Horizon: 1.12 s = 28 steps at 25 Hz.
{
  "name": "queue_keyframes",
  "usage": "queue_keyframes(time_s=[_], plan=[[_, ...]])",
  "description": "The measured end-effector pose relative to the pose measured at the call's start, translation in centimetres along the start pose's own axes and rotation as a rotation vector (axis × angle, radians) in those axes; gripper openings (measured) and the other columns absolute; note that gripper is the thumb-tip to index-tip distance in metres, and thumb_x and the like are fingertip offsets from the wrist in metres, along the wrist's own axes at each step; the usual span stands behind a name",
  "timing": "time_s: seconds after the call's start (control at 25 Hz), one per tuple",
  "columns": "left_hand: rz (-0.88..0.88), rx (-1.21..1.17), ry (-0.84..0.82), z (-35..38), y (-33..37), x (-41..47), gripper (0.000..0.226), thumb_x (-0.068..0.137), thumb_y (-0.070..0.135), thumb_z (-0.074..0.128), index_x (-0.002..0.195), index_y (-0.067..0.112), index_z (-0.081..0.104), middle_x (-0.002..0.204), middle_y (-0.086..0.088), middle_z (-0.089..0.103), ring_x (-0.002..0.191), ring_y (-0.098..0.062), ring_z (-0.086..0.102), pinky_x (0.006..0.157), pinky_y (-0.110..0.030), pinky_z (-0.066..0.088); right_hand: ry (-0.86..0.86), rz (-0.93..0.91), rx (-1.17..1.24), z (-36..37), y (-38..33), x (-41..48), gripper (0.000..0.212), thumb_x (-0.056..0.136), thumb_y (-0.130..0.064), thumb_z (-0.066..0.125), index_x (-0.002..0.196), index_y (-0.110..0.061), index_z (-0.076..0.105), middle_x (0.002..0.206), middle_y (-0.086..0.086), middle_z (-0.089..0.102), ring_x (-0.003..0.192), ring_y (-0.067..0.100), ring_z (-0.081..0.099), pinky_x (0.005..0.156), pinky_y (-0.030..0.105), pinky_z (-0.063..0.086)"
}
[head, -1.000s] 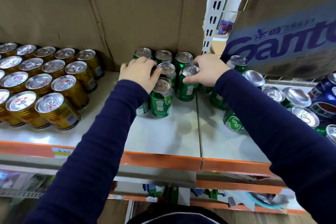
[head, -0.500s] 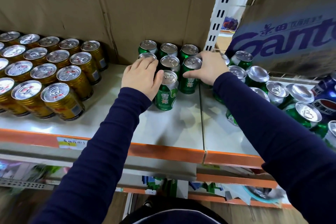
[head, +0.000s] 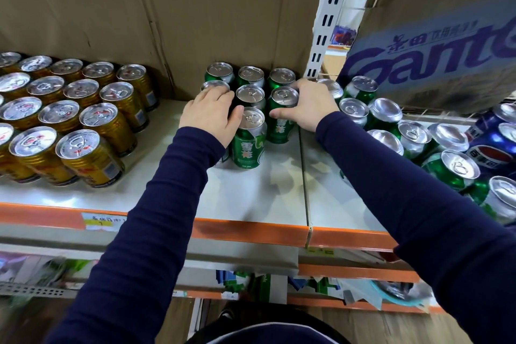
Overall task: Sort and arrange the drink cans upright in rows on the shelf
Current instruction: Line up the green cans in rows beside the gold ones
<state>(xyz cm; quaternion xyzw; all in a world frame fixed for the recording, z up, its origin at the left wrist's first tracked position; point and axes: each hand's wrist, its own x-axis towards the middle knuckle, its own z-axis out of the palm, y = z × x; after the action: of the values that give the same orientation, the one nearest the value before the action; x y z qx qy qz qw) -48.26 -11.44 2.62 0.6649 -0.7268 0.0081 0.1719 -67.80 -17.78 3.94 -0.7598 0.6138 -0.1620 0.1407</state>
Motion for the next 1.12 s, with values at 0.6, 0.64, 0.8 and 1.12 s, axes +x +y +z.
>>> queue_keyframes(time_s=[0.6,0.64,0.8,1.12], plan=[[0.312,-0.167,0.048,0.9,8.1,2.2,0.046,0.09,0.038,0.046,0.125,0.011,0.057,0.125,-0.008,0.057,0.115,-0.029,0.052,0.098,-0.044,0.039,0.104,-0.029,-0.006,-8.6,6.5,-8.7,0.032,0.08,-0.033,0.071,0.108,-0.017,0.068,0.09,-0.004,0.063,0.085,0.013,0.06,0.073,0.016,0.036],[0.35,-0.164,0.017,1.3,9.1,2.8,0.046,0.089,0.036,0.05,0.127,0.01,0.055,0.125,-0.009,0.057,0.115,-0.03,0.052,0.097,-0.045,0.041,0.087,-0.011,-0.029,-8.7,7.2,-9.6,0.031,0.08,-0.036,0.071,0.105,-0.017,0.069,0.089,-0.003,0.063,0.083,0.015,0.06,0.071,0.017,0.035],[0.397,-0.016,-0.144,2.7,12.3,6.2,0.059,0.088,0.03,0.057,0.14,0.013,0.038,0.141,-0.01,0.041,0.127,-0.03,0.042,0.102,-0.044,0.038,0.006,-0.059,-0.1,-8.6,8.6,-11.3,0.055,0.069,-0.047,0.078,0.113,-0.017,0.066,0.103,0.004,0.064,0.097,0.019,0.058,0.081,0.025,0.04],[0.359,0.241,-0.302,4.0,14.2,11.7,0.056,0.081,0.02,0.062,0.132,0.01,0.042,0.136,-0.014,0.045,0.126,-0.036,0.035,0.104,-0.046,0.035,-0.051,-0.086,-0.257,-8.1,9.9,-10.8,0.071,0.067,-0.052,0.076,0.127,-0.02,0.057,0.119,0.007,0.06,0.114,0.028,0.049,0.09,0.034,0.04]])
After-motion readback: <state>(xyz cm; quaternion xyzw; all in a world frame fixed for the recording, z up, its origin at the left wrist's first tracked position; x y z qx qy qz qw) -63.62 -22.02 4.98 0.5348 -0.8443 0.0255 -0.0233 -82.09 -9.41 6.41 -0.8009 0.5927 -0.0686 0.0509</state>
